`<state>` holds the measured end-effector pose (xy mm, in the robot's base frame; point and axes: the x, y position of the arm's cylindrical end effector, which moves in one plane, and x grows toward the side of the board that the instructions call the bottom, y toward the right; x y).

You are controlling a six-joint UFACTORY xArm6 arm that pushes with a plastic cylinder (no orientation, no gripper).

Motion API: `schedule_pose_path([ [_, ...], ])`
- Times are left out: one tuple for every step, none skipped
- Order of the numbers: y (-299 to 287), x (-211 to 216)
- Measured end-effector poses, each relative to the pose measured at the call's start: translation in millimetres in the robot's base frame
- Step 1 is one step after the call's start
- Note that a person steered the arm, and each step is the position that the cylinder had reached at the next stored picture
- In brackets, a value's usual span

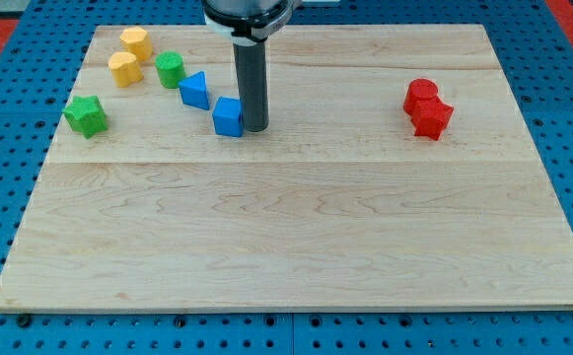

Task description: Move the red circle to the top of the cube

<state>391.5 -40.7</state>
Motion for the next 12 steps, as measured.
schedule_pose_path([
  [81.5,27.4],
  [233.8,36.2],
  [324.1,30.5],
  [301.1,-8.6],
  [246.5,-47.9],
  [175.1,-72.0],
  [106.2,-89.4],
  [152.3,-86.2],
  [163.4,-59.0],
  [122.4,-43.7],
  [62.3,-70.9],
  [54.5,-104.0],
])
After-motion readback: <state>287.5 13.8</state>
